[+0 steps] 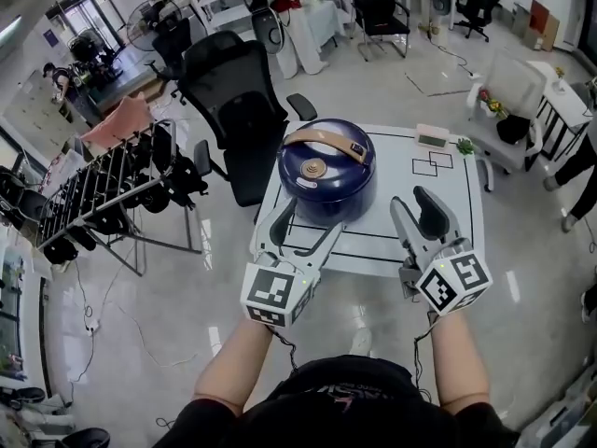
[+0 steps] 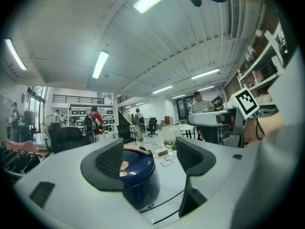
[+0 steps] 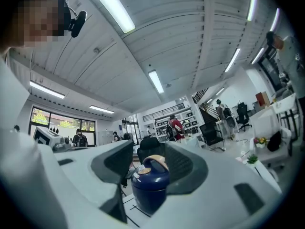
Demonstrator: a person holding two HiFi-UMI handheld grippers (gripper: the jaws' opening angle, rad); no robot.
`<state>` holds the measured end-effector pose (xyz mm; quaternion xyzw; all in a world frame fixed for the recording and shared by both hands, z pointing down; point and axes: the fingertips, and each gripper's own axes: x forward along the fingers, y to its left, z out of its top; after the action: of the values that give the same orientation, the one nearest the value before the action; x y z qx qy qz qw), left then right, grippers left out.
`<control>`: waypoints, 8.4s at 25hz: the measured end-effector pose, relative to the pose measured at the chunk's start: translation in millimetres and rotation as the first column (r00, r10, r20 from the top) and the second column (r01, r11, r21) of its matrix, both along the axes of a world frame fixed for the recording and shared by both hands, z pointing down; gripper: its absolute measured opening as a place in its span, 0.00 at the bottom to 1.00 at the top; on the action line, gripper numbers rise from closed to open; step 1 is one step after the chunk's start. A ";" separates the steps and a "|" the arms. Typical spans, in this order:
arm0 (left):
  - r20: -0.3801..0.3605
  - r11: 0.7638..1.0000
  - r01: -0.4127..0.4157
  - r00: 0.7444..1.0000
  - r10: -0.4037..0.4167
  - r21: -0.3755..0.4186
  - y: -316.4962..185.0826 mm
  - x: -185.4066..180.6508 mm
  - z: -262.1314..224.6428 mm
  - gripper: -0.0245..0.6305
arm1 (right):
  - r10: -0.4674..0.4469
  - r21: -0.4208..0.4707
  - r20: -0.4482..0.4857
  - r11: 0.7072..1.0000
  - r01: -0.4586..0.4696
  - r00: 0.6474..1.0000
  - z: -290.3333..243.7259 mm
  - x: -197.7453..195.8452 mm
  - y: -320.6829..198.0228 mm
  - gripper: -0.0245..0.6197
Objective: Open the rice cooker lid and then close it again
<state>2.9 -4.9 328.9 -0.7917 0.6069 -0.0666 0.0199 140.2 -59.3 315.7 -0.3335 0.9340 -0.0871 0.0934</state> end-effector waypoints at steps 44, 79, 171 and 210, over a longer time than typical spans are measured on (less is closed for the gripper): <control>0.031 0.998 -0.060 0.998 0.061 -0.020 -150.5 -60.4 15.6 0.54 | 0.057 -0.047 -0.053 0.997 -0.060 0.997 9.3 -50.9 -135.8 0.04; 0.659 0.939 -0.324 0.684 0.314 -0.112 -229.5 -62.4 86.4 0.48 | 0.081 -0.263 -0.206 0.955 -0.135 0.975 97.2 -128.4 -186.2 0.04; -0.069 0.990 -0.133 0.989 0.130 -0.043 -252.7 -238.3 2.9 0.24 | 0.144 -0.034 -0.115 0.988 -0.149 0.983 -7.6 -163.7 -164.6 0.04; -0.038 0.997 0.028 0.999 -0.031 -0.071 -235.2 -298.0 16.0 0.25 | 0.006 -0.064 -0.128 0.998 -0.014 0.992 4.8 -214.6 -174.0 0.04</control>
<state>-295.1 -240.0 344.9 -0.7839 0.6162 -0.0727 -0.0210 -74.4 -233.3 320.5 -0.3459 0.9331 -0.0955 0.0231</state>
